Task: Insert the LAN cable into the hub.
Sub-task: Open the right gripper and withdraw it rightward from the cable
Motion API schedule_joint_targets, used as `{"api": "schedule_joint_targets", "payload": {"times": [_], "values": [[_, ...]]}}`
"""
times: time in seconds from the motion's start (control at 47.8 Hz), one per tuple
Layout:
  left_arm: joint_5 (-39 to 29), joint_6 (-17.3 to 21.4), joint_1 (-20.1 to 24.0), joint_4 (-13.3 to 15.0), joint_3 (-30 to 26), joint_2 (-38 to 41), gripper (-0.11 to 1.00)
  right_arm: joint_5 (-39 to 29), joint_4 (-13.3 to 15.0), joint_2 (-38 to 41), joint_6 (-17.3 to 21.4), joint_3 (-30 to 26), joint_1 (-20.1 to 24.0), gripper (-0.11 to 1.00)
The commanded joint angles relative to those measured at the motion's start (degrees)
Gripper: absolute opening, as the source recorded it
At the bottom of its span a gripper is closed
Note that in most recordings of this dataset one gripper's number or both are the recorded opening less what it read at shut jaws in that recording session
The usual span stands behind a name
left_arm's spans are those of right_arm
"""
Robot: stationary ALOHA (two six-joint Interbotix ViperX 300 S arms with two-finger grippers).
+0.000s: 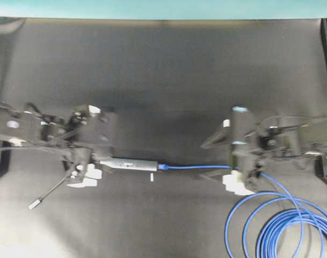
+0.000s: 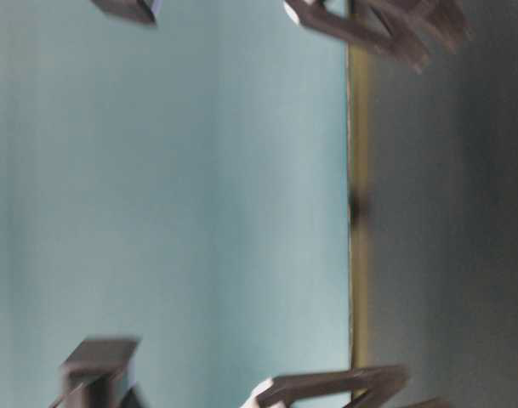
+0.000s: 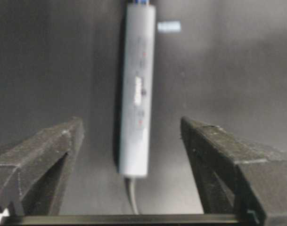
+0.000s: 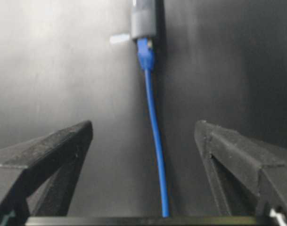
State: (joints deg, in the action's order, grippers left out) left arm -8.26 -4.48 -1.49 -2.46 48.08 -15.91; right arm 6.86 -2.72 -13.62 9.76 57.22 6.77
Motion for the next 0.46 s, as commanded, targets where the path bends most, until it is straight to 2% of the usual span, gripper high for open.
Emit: {"api": "schedule_joint_targets", "payload": {"times": [0.0,0.188,0.44], "values": [[1.2,-0.9,-0.2,-0.3,0.7,-4.3,0.81,-1.0,-0.2,-4.9,0.4,1.7,-0.3,0.84],[6.1,-2.0,-1.3,-0.3,5.7,-12.3,0.81,-1.1,-0.2,-12.7,0.4,5.6,-1.6,0.84],[7.8,-2.1,-1.6,-0.3,8.7,-17.1,0.80,-1.3,-0.2,-16.3,0.4,7.0,-2.5,0.84]]}}
